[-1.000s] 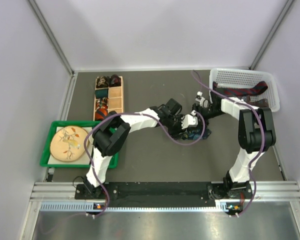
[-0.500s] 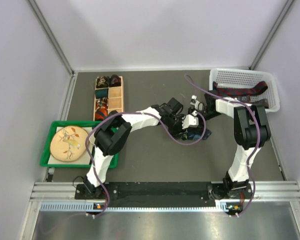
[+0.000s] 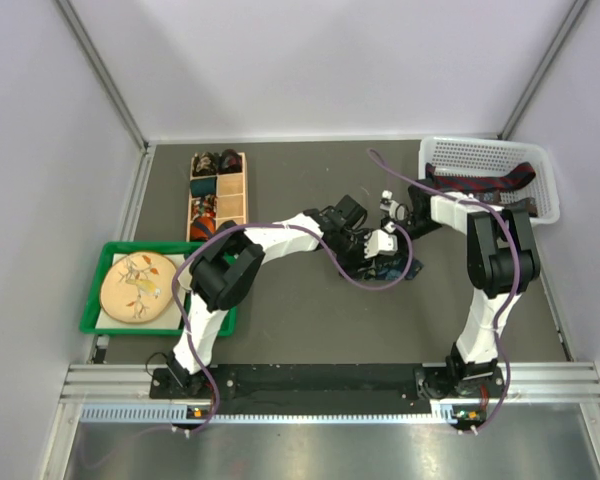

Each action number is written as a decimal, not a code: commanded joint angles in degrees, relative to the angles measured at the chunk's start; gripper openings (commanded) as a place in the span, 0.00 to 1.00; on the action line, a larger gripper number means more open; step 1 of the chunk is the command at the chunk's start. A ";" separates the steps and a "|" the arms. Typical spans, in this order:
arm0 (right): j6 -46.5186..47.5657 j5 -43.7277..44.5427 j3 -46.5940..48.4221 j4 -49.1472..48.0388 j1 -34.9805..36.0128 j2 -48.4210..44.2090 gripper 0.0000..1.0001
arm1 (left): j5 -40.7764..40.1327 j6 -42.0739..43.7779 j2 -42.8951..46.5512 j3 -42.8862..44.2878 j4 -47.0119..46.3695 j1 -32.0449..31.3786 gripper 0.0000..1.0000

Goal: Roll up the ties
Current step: Roll the tie at the center of the board.

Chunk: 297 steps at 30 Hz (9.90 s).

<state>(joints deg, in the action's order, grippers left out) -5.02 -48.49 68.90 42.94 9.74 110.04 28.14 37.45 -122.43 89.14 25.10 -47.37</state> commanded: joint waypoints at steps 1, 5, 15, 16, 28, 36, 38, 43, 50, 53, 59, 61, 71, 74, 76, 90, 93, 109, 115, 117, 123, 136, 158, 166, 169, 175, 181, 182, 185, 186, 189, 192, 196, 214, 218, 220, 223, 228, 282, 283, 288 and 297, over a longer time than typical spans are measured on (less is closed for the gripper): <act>3.00 9.19 0.80 -0.66 0.02 1.14 0.00 | -0.98 -1.15 -3.25 -0.37 3.90 0.27 0.74; 2.12 12.54 -0.17 -2.15 -0.16 0.53 0.00 | 1.39 -2.91 -1.59 -1.16 0.22 1.23 0.96; -0.69 18.87 -1.67 -4.97 -0.25 -0.53 0.00 | 12.37 -7.92 4.83 -11.09 -21.57 3.78 0.99; -0.87 19.13 -1.58 -4.97 -0.25 -0.09 0.00 | 13.68 -8.09 4.57 -11.36 -22.54 3.78 0.99; -2.01 20.45 -0.88 -5.76 -0.16 1.23 0.00 | 17.03 -11.79 -0.96 -9.26 -33.28 2.99 0.90; -1.75 17.65 -0.62 -5.85 0.19 1.49 0.00 | 11.78 -11.17 -3.42 -4.87 -26.35 2.02 0.62; -1.58 16.24 -0.09 -4.97 0.28 0.97 0.00 | 10.36 -10.21 -3.17 -4.24 -21.19 1.94 0.47; -0.43 14.57 0.44 -1.64 -1.11 -2.28 0.05 | 9.47 -4.77 1.40 -9.68 -13.60 2.72 0.24; 3.25 13.33 -1.49 0.74 -2.36 -7.03 0.12 | 9.30 -3.61 5.62 -15.84 -9.72 3.17 0.17; 3.78 11.85 -1.49 1.27 -2.44 -6.77 0.14 | 6.50 -8.61 7.64 -17.95 -13.49 2.82 0.16; 1.68 1.74 -2.81 0.74 -2.35 -8.00 0.41 | -5.01 -12.84 9.31 -20.41 -17.63 0.71 0.18; 1.94 0.95 -3.07 1.44 -2.36 -7.56 0.42 | -8.18 -13.28 9.40 -20.94 -18.07 0.09 0.18; -1.22 -5.56 -4.66 -2.95 0.01 -5.89 0.48 | -12.67 -12.84 7.29 -19.98 -16.23 -1.58 0.23; -1.22 -4.60 -3.87 -3.21 1.34 -4.40 0.48 | -12.93 -12.84 6.59 -19.36 -16.05 -1.76 0.26; -1.66 -3.72 -3.43 -3.65 2.12 -2.82 0.48 | -13.11 -12.75 6.07 -18.92 -15.79 -1.84 0.28; 0.44 8.84 -1.14 -1.72 3.09 1.41 0.00 | -8.37 -10.65 8.08 -18.91 -13.49 -1.32 0.66; 0.88 12.62 -1.49 -1.81 3.01 1.32 0.00 | -3.63 -10.12 10.54 -20.23 -16.13 -0.27 0.82; 1.76 22.38 0.79 -0.40 3.01 2.90 0.00 | 10.18 -5.37 12.66 -21.39 -28.96 2.20 0.99; 2.20 24.32 1.32 -0.13 3.18 4.04 0.00 | 10.27 -6.69 10.11 -19.89 -32.39 1.94 0.99; 2.12 24.93 1.41 -0.22 3.36 4.31 0.00 | 10.35 -6.95 9.15 -19.19 -33.01 1.85 0.99; 2.20 25.73 1.85 -0.14 3.45 5.10 0.00 | 11.41 -9.15 5.81 -16.81 -33.72 1.32 0.94; 2.82 20.64 5.27 2.67 3.10 5.10 0.07 | 6.49 -8.46 3.69 -13.74 -21.08 1.41 0.31; 0.01 -1.69 0.44 1.27 -2.01 -4.13 0.61 | -5.29 -1.59 -1.14 -7.05 1.62 -1.23 0.26; -0.08 -0.47 0.09 0.74 3.61 -2.20 0.57 | -5.11 -3.00 -2.20 -5.47 1.88 -1.23 0.30; 0.01 2.34 1.67 0.92 4.41 -0.36 0.50 | -5.11 -3.09 -2.37 -5.12 1.88 -1.23 0.31; 1.85 8.67 3.52 3.03 4.50 2.72 0.04 | -4.76 -3.00 -2.02 -5.21 1.88 -1.23 0.41; 2.29 11.57 2.82 3.03 4.33 3.16 0.00 | -2.57 -3.61 -0.44 -6.70 -0.58 -0.53 0.55; 2.20 11.92 2.73 2.85 4.24 3.08 0.00 | -2.04 -4.22 -0.27 -6.88 -1.19 -0.35 0.58; 2.03 13.59 2.29 2.59 3.97 2.99 0.00 | 0.06 -5.54 1.58 -8.54 -4.53 0.70 0.69; 1.94 14.12 2.11 2.59 3.80 2.90 0.00 | 0.94 -5.90 2.63 -9.59 -6.89 0.97 0.74; 1.85 15.79 2.11 2.59 3.54 2.73 0.00 | 3.67 -6.25 4.56 -11.35 -10.50 1.67 0.76; 1.41 17.37 2.37 2.59 3.10 3.08 0.00 | 6.57 -6.87 6.32 -13.28 -13.23 2.02 0.76; 0.97 18.08 2.55 2.33 2.57 3.25 0.00 | 9.91 -7.57 7.82 -15.40 -18.32 2.37 0.76; 0.89 11.85 3.43 3.29 -0.59 0.45 0.37 | 2.28 -6.80 0.80 -9.69 -10.18 0.71 0.10; 2.20 7.02 0.54 3.38 -3.76 -3.51 0.67 | -1.41 -4.14 -1.23 -9.34 -4.45 0.09 0.01; 2.38 6.74 -1.48 2.68 -4.90 -5.62 0.85 | -2.47 -3.35 -1.49 -9.69 -3.40 -0.17 0.00; 1.59 6.65 -3.51 -0.21 -4.99 -6.15 0.99 | -3.53 -2.39 -1.76 -10.04 -2.34 -0.26 0.00; -4.38 5.51 -5.53 -8.72 -4.82 -4.40 0.99 | -4.06 -1.86 -2.20 -9.34 -1.90 -0.26 0.00; -5.88 -2.23 -7.47 -15.25 -2.79 -4.39 0.00 | 0.77 -6.16 3.15 -10.13 -6.11 1.84 0.99; -5.88 -2.14 -7.38 -15.17 -2.79 -4.57 0.00 | 1.04 -7.47 4.21 -10.48 -6.64 2.02 0.99; -6.15 -2.75 -7.55 -15.77 -2.79 -5.62 0.00 | 0.69 -9.42 14.22 -17.32 -16.99 2.81 0.99; -7.38 -4.68 -9.93 -17.54 -0.60 -9.58 0.00 | 9.63 -3.63 11.44 -15.95 -11.87 3.78 0.99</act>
<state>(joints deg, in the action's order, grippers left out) -12.27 -51.86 59.86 28.12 7.64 104.92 30.28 30.20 -107.81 66.43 8.14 -44.27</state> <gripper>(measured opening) 0.099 0.987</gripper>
